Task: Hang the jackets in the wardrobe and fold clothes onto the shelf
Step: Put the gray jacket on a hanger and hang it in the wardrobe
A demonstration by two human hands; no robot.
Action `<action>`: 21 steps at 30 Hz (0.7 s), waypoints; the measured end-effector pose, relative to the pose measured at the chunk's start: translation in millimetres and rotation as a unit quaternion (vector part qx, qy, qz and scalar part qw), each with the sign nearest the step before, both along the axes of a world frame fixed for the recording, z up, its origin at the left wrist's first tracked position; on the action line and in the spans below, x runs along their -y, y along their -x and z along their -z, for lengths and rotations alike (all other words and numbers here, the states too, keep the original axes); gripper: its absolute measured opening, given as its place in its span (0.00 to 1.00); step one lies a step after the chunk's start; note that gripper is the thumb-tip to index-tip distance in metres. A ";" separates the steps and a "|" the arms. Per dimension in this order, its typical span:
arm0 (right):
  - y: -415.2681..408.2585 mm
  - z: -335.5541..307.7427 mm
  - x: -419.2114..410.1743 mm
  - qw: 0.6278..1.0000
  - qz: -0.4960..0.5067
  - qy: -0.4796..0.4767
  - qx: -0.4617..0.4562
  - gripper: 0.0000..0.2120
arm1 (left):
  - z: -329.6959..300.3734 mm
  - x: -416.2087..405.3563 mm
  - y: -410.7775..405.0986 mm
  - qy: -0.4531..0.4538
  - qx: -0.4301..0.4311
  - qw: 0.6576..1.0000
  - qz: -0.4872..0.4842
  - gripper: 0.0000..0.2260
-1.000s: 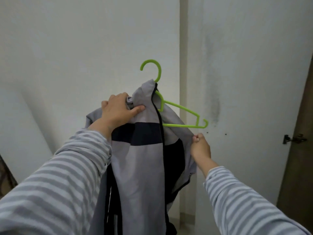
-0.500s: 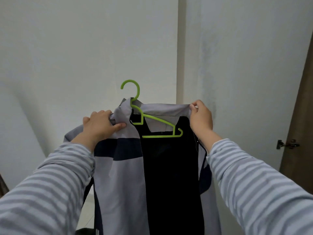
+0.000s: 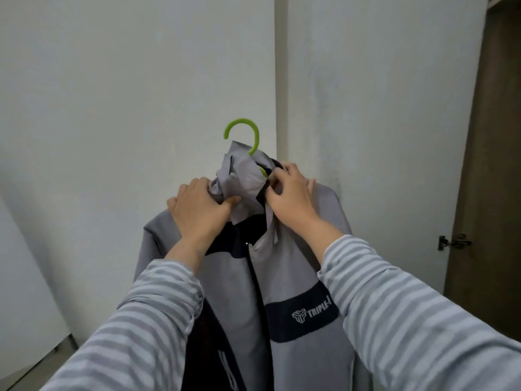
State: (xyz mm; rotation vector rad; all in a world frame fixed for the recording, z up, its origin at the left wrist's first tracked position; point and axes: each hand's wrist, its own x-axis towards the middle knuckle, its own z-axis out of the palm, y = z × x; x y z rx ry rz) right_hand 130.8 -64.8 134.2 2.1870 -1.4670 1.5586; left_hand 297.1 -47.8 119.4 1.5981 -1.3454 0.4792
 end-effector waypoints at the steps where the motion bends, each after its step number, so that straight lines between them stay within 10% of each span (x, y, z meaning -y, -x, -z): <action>1: 5.7 0.8 0.0 1.000 0.010 0.002 0.003 0.04 | -0.9 -0.7 4.6 0.008 -0.002 1.000 0.011 0.19; 11: 38.6 13.3 -4.8 0.977 0.159 0.065 -0.128 0.19 | -0.3 6.5 31.7 0.016 0.035 0.992 0.123 0.15; 21: 48.2 3.7 -6.8 0.972 0.175 0.051 -0.150 0.22 | -13.6 2.8 27.8 0.042 -0.109 0.988 0.097 0.10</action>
